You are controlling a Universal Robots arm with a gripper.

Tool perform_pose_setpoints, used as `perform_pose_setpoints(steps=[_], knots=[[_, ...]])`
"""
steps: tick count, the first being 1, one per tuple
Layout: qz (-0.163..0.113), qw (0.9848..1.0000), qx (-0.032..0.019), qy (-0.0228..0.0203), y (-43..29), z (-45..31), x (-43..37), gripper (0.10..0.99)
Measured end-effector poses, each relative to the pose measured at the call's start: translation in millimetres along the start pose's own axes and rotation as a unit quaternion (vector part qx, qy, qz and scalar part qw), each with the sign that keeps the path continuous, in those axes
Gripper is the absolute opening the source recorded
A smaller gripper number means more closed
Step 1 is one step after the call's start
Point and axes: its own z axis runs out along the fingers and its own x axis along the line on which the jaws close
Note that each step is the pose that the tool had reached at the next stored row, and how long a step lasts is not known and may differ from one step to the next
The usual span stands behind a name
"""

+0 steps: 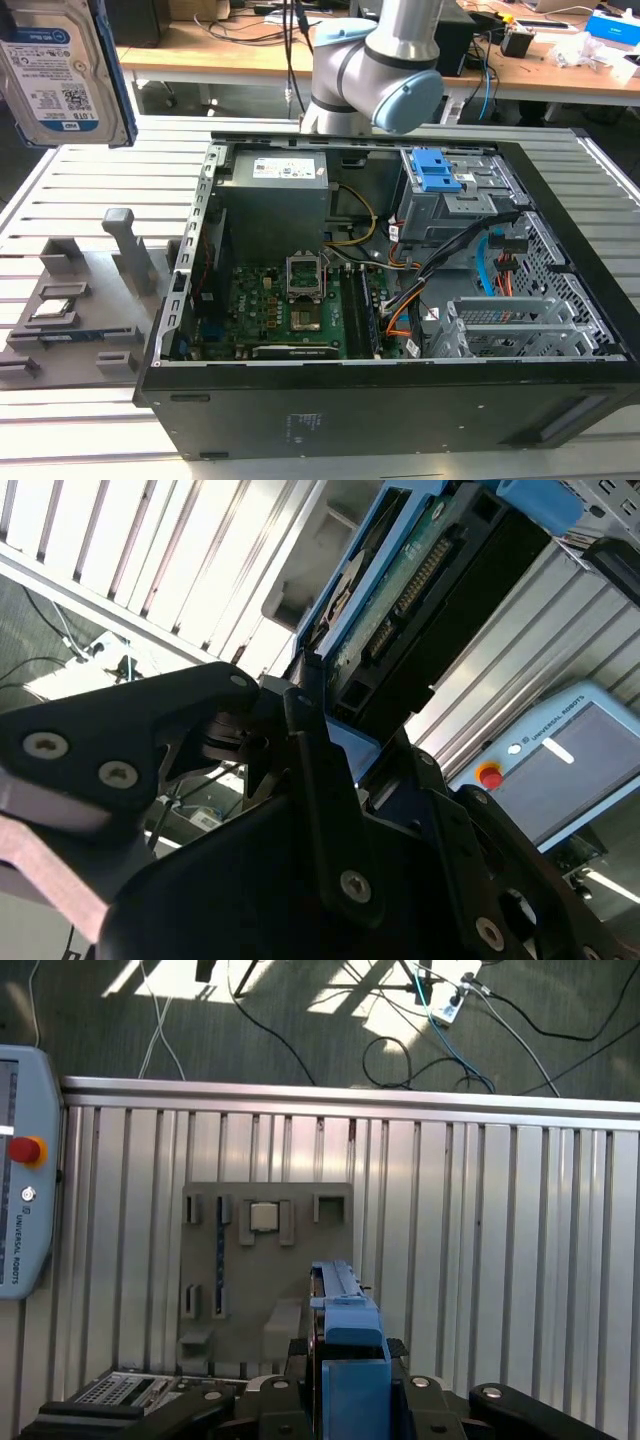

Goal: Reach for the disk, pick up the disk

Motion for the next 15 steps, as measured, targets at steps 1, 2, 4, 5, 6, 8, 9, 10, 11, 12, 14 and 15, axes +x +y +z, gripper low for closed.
perform_pose_setpoints(steps=[1,2,4,5,6,8,9,10,11,12,14,15], knots=[[0.0,1.0,0.0,0.0,-2.2,-0.1,0.1,0.365],[0.0,1.0,0.0,0.0,-4.2,-0.2,0.2,0.365],[0.0,1.0,0.0,0.0,-12.6,-0.5,0.6,0.365],[0.0,1.0,0.0,0.0,-20.3,-0.8,1.1,0.365],[0.0,1.0,0.0,0.0,-24.2,-0.9,1.2,0.365],[0.0,1.0,0.0,0.0,-28.3,-1.1,1.5,0.365],[0.0,1.0,0.0,0.0,-32.3,-1.3,1.6,0.365],[0.0,1.0,0.0,0.0,-36.3,-1.4,1.9,0.365],[0.0,1.0,0.0,0.0,-39.9,-1.5,2.0,0.365],[0.0,1.0,0.0,0.0,-43.6,-1.7,2.3,0.365],[0.0,1.0,0.0,0.0,-50.6,-2.0,2.6,0.365],[0.0,1.0,-0.0001,0.0,-54.8,-2.1,2.8,0.365]])
